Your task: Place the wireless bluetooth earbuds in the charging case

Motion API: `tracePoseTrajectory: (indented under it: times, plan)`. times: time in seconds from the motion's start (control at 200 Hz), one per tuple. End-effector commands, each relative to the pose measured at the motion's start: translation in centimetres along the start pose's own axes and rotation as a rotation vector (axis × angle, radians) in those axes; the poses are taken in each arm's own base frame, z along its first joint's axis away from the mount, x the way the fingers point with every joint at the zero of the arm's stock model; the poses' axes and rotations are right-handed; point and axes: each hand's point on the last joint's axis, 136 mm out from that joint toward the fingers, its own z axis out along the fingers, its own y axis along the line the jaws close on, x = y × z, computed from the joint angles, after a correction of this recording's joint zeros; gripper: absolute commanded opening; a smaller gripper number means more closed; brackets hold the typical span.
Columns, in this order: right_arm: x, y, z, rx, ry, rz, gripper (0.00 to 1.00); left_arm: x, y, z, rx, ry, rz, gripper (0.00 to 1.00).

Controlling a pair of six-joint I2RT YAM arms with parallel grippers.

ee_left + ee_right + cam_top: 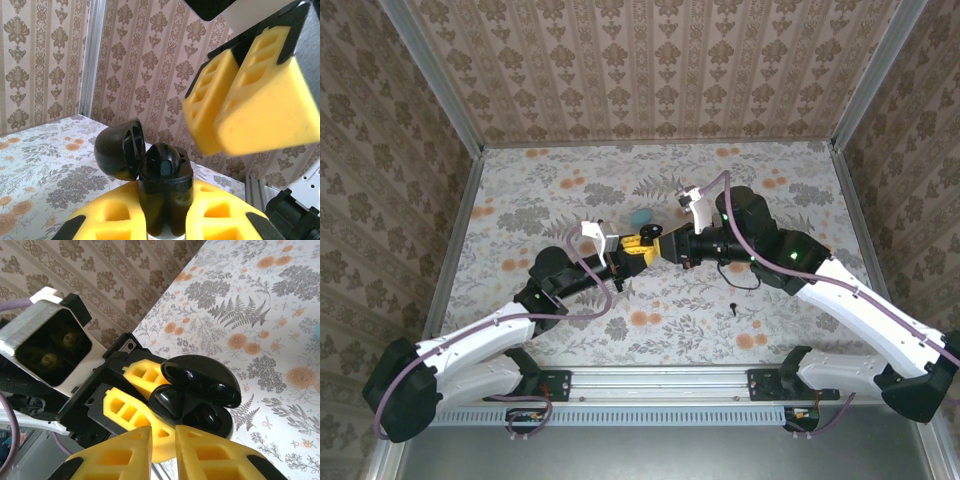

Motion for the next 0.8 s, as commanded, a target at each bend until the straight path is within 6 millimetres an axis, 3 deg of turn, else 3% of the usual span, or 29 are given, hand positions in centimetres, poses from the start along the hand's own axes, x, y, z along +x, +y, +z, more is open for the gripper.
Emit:
tracePoseTrajectory:
  times: [0.0,0.185,0.345,0.625,0.795]
  plan:
    - [-0.9,-0.6,-1.8,0.057,-0.051,-0.013,0.21,-1.8,-0.8,-0.3,0.029,-0.045,0.020,0.00]
    - [-0.2,-4.6,-2.7,0.233,-0.038,0.052,0.23,-1.4,-0.6,-0.8,0.009,-0.023,0.033,0.00]
    - [2.5,-9.7,-2.8,0.447,0.050,0.102,0.27,0.7,0.4,-1.7,-0.040,0.005,0.027,0.00]
    - [12.7,-18.1,-1.3,0.639,0.321,0.313,0.32,3.9,1.6,-2.8,-0.089,0.048,-0.027,0.00]
    - [18.6,-21.5,-1.9,0.726,0.474,0.416,0.33,4.5,1.8,-3.1,-0.105,0.063,-0.027,0.00]
